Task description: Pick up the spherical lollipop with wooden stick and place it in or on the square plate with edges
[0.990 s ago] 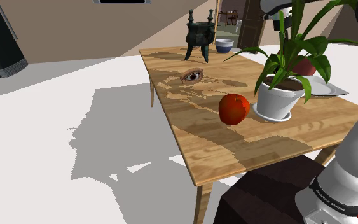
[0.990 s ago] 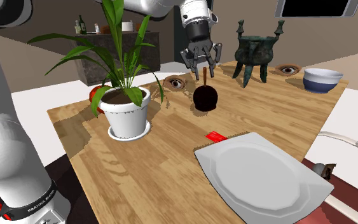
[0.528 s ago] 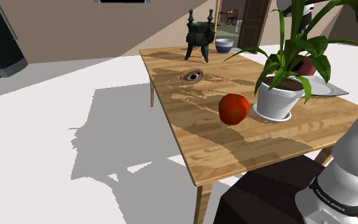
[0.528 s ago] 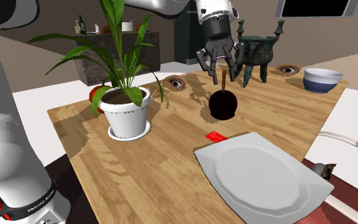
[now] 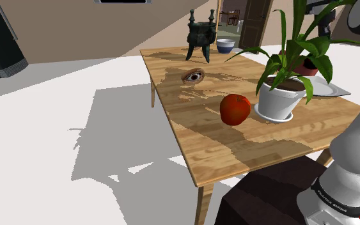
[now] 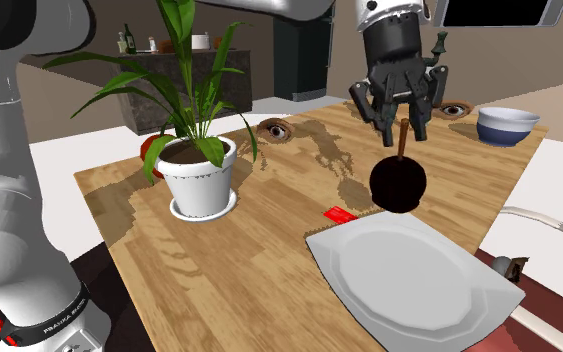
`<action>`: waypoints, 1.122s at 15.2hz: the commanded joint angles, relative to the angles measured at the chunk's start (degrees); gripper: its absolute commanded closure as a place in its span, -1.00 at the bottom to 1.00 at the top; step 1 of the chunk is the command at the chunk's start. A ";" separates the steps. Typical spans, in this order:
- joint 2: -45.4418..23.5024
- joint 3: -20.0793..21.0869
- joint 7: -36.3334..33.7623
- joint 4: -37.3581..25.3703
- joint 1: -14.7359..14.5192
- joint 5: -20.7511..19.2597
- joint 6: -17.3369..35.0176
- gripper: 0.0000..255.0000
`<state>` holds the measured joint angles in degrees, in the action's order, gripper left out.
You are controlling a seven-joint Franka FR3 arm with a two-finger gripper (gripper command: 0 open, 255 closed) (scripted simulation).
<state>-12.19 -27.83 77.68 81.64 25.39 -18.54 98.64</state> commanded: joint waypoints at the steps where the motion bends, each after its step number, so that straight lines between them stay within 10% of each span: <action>1: -1.27 -0.91 2.95 -1.87 2.01 1.11 0.42 1.00; 17: -2.42 -1.71 2.50 7.17 4.04 1.40 11.06 1.00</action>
<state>-14.58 -29.55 80.47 88.02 29.46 -17.07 108.87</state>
